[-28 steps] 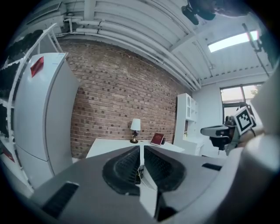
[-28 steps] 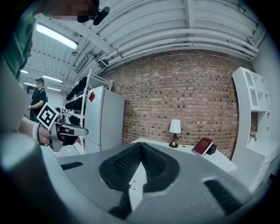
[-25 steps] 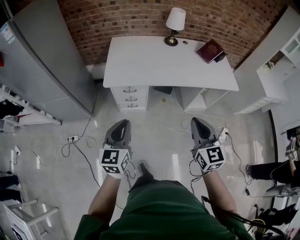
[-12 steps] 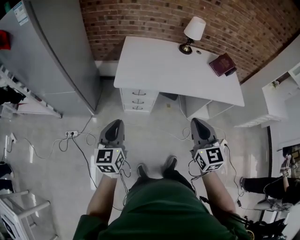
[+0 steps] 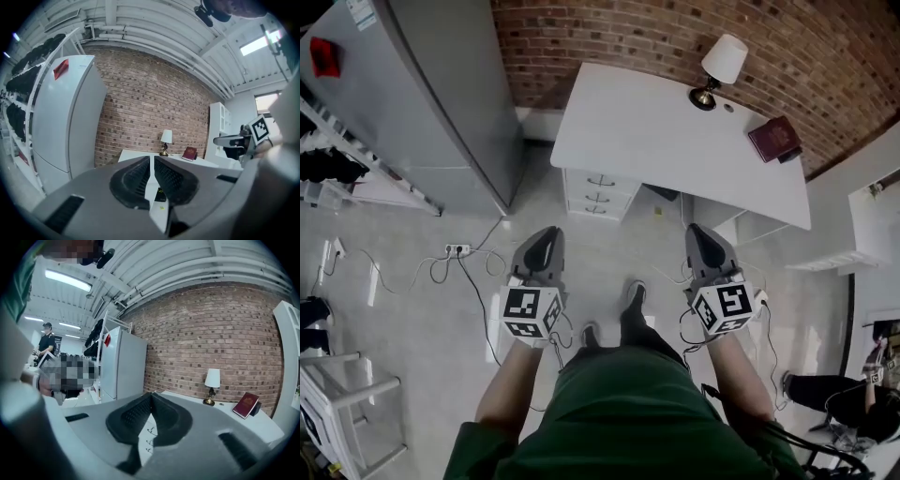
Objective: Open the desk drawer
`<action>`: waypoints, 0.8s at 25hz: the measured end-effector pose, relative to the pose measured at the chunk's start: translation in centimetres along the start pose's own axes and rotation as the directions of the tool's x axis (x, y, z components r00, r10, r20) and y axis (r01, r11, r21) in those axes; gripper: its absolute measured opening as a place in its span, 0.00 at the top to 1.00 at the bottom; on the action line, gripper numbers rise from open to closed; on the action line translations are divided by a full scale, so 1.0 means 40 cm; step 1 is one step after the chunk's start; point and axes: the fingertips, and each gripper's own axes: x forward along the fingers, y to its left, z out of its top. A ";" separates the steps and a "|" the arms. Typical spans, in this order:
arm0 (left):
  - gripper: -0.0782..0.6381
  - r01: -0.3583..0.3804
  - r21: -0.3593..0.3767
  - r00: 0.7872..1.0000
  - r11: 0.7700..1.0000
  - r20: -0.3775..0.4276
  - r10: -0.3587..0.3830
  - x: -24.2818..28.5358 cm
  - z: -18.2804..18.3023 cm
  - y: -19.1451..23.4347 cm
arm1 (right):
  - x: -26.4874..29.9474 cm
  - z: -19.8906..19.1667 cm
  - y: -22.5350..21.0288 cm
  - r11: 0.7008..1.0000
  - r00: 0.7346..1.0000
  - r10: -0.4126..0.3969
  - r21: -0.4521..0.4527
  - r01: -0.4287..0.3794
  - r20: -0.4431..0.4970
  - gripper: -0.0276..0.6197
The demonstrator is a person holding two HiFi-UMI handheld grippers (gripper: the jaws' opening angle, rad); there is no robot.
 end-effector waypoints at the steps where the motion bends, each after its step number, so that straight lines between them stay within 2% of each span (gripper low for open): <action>1: 0.86 -0.005 0.004 1.000 1.000 0.004 0.005 0.012 0.008 0.002 | 0.017 0.002 -0.006 1.000 1.000 0.008 0.004 -0.008 0.004 0.96; 7: 0.86 -0.048 0.025 0.999 0.999 -0.015 0.048 0.101 0.011 0.016 | 0.124 -0.032 -0.053 0.996 0.997 0.072 0.048 -0.072 0.002 0.96; 12: 0.86 -0.100 -0.076 0.993 0.992 -0.070 0.095 0.223 -0.046 0.033 | 0.221 -0.068 -0.135 0.989 0.991 0.135 0.068 -0.133 -0.021 0.96; 14: 0.86 -0.131 -0.086 0.988 0.988 -0.097 0.123 0.278 -0.073 0.038 | 0.266 -0.087 -0.172 0.985 0.986 0.162 0.071 -0.159 -0.033 0.96; 20: 0.86 -0.190 -0.058 0.971 0.980 -0.160 0.179 0.409 -0.133 0.005 | 0.385 -0.152 -0.224 0.952 0.952 0.301 0.068 -0.297 -0.057 0.96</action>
